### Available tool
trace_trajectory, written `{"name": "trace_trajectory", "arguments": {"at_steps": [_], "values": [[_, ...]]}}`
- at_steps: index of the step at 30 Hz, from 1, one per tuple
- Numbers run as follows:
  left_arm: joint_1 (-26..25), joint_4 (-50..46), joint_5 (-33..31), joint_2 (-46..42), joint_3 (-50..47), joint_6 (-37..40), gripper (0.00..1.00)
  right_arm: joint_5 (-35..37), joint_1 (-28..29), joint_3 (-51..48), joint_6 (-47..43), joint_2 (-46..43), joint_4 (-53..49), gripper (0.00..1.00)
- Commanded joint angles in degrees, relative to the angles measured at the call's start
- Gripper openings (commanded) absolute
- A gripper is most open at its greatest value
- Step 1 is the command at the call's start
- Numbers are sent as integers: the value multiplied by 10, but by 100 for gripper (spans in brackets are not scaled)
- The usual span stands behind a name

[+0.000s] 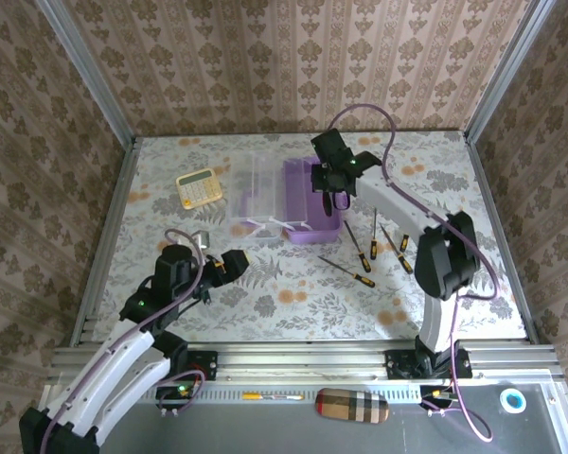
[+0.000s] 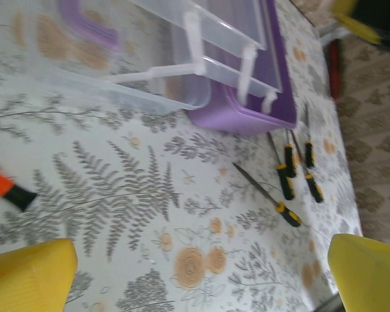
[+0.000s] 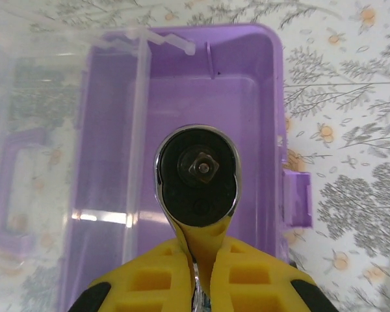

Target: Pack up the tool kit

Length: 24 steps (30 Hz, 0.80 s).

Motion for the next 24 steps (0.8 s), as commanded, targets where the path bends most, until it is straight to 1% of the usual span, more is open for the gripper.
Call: {"name": "trace_trajectory", "arguments": {"at_steps": [1, 5, 10, 18, 24], "values": [[3, 58, 44, -4, 7, 6, 100, -49, -21, 62, 5, 68, 12, 4], [4, 32, 29, -22, 13, 19, 100, -76, -35, 106, 14, 130, 9, 4], [6, -6, 8, -47, 23, 33, 100, -99, -40, 135, 29, 174, 4, 4], [7, -38, -12, -63, 30, 34, 100, -121, -42, 152, 43, 208, 4, 7], [8, -84, -69, -81, 49, 32, 100, -124, -43, 162, 41, 227, -7, 10]]}}
